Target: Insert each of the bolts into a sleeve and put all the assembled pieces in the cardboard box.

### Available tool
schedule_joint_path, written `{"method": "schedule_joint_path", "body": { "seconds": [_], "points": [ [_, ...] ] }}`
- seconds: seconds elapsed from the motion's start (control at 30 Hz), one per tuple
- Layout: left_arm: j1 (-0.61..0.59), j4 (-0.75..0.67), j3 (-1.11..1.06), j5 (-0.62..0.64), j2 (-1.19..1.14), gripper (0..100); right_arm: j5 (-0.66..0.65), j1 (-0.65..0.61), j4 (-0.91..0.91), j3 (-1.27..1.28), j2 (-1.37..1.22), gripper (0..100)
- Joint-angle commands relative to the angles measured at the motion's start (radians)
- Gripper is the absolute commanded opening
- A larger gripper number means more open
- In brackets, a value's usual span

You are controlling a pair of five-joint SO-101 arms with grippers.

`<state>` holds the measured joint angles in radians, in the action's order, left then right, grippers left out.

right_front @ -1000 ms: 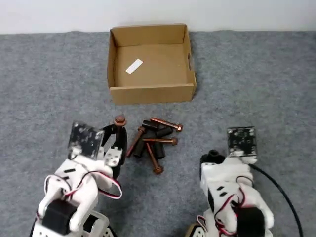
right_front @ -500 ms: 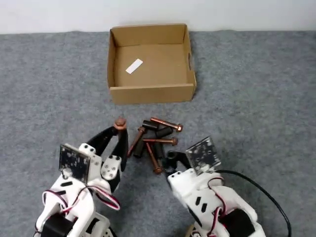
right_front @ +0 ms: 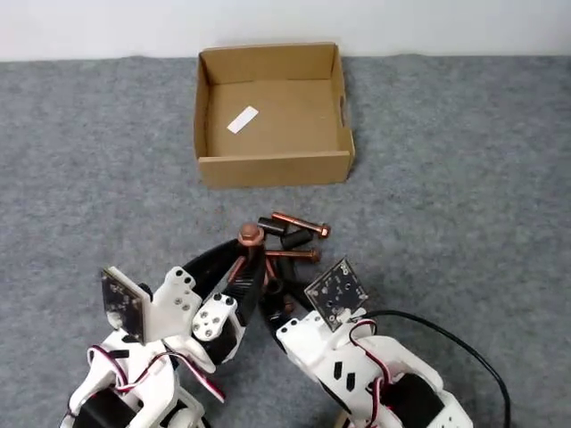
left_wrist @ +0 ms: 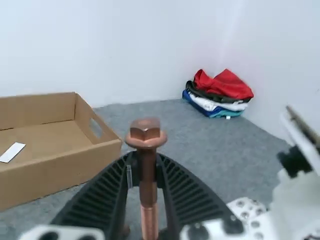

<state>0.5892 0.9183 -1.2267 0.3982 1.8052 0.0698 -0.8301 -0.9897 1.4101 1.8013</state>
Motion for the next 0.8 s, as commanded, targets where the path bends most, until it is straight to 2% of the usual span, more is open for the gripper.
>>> {"method": "schedule_joint_path", "body": {
  "seconds": [0.0,0.13,0.77],
  "points": [
    [0.002,-0.038,0.016,0.04,0.011,0,0.002,-0.01,0.025,-0.012,0.007,0.9],
    [0.006,-0.038,-0.005,0.071,0.011,0,0.002,-0.008,0.025,-0.014,0.008,0.9],
    [0.008,-0.028,-0.116,0.066,0.011,0,0.002,-0.008,0.019,-0.081,0.008,0.9]
  ]
}}
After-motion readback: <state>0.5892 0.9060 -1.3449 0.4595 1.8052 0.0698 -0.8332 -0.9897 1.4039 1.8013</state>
